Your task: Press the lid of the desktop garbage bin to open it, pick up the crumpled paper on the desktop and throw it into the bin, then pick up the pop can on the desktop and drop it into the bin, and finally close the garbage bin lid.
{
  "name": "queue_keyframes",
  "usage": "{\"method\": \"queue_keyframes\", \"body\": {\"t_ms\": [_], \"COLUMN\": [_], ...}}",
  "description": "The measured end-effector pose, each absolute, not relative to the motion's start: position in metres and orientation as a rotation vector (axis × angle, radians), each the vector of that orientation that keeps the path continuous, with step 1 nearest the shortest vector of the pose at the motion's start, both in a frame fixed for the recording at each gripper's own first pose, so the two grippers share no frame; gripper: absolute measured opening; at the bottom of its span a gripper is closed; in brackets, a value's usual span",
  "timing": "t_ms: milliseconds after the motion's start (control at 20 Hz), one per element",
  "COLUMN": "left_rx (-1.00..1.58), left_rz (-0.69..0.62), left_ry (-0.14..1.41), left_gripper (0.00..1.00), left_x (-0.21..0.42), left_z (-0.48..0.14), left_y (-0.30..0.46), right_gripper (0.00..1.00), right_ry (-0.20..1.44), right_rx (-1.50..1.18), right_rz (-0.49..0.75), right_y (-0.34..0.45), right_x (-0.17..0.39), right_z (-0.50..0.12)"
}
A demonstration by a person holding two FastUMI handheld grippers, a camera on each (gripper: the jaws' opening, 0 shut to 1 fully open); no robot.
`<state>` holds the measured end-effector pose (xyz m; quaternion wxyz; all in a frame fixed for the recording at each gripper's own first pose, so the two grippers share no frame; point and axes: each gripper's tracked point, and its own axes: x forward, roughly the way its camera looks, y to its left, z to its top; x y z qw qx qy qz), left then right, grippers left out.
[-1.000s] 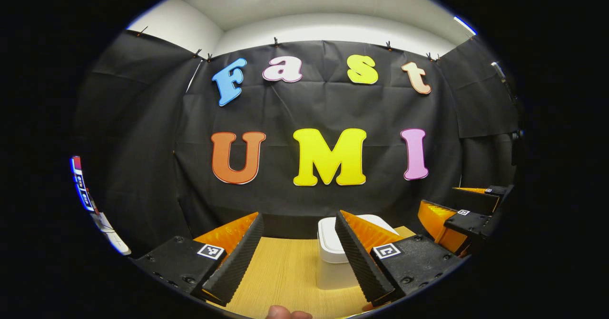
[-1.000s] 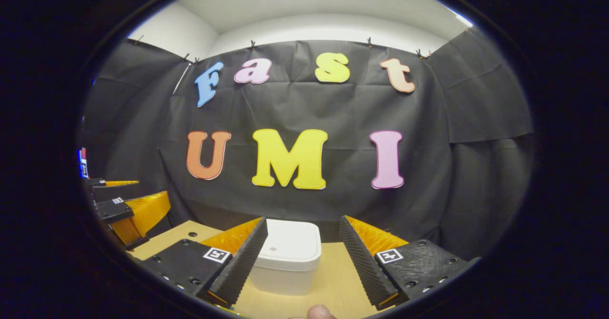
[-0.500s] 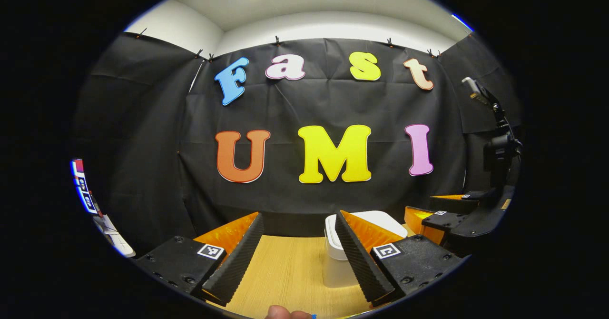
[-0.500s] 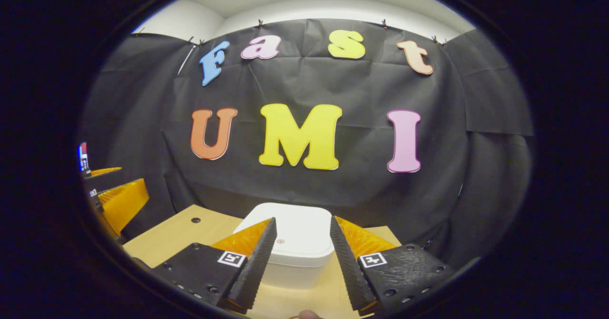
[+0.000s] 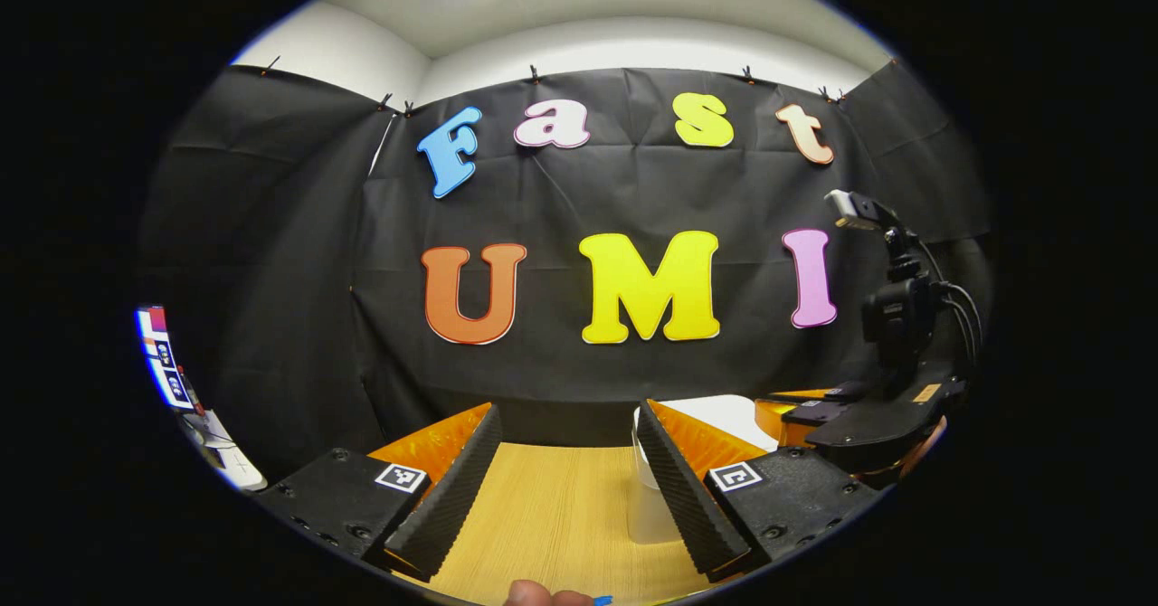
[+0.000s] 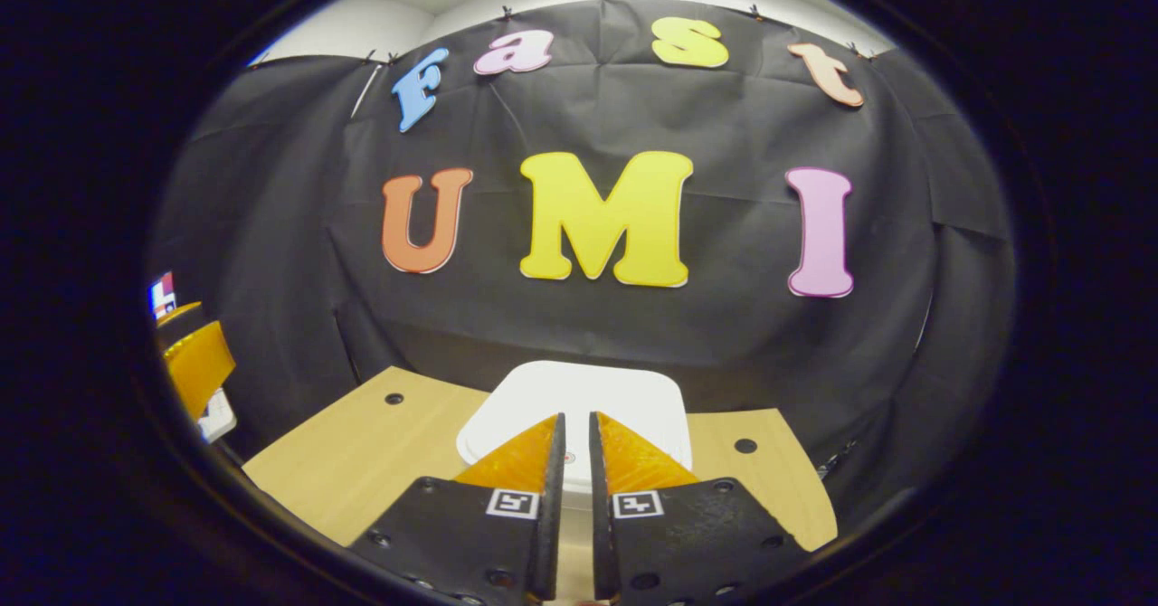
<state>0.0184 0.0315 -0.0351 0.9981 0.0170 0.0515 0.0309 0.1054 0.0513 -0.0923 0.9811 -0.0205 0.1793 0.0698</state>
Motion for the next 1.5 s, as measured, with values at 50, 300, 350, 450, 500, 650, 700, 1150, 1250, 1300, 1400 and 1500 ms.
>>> {"method": "queue_keyframes", "body": {"t_ms": [50, 300, 350, 450, 500, 650, 700, 1150, 1250, 1300, 1400, 1500], "left_rx": [0.032, 0.024, 0.023, 0.022, 0.018, 0.012, 0.008, -0.014, -0.024, -0.026, -0.025, -0.034], "left_rz": [0.064, 0.076, 0.080, 0.085, 0.085, 0.087, 0.086, 0.049, 0.024, 0.017, 0.002, -0.003], "left_ry": [0.103, 0.122, 0.123, 0.126, 0.129, 0.133, 0.132, 0.127, 0.129, 0.130, 0.143, 0.159], "left_gripper": [0.97, 0.97, 0.97, 0.97, 0.97, 0.97, 0.97, 0.97, 0.97, 0.97, 0.97, 0.97], "left_x": [0.019, 0.023, 0.023, 0.024, 0.025, 0.027, 0.028, 0.022, 0.020, 0.018, 0.015, 0.011], "left_z": [-0.036, -0.043, -0.045, -0.046, -0.047, -0.049, -0.049, -0.049, -0.049, -0.050, -0.056, -0.061], "left_y": [0.032, 0.038, 0.040, 0.043, 0.044, 0.045, 0.046, 0.035, 0.027, 0.025, 0.022, 0.022], "right_gripper": [0.00, 0.00, 0.00, 0.00, 0.00, 0.01, 0.01, 0.36, 0.89, 0.93, 0.96, 0.96], "right_ry": [0.378, 0.469, 0.487, 0.519, 0.539, 0.576, 0.582, 0.335, 0.284, 0.268, 0.233, 0.230], "right_rx": [-0.041, -0.071, -0.070, -0.069, -0.066, -0.015, 0.002, -0.037, -0.044, -0.045, -0.040, -0.050], "right_rz": [0.154, 0.162, 0.159, 0.157, 0.159, 0.157, 0.148, 0.125, 0.160, 0.161, 0.139, 0.106], "right_y": [0.058, 0.065, 0.065, 0.065, 0.065, 0.064, 0.065, 0.057, 0.060, 0.057, 0.048, 0.037], "right_x": [0.119, 0.141, 0.142, 0.143, 0.141, 0.135, 0.137, 0.124, 0.106, 0.099, 0.083, 0.073], "right_z": [-0.106, -0.141, -0.146, -0.156, -0.162, -0.172, -0.175, -0.092, -0.078, -0.074, -0.065, -0.065]}}
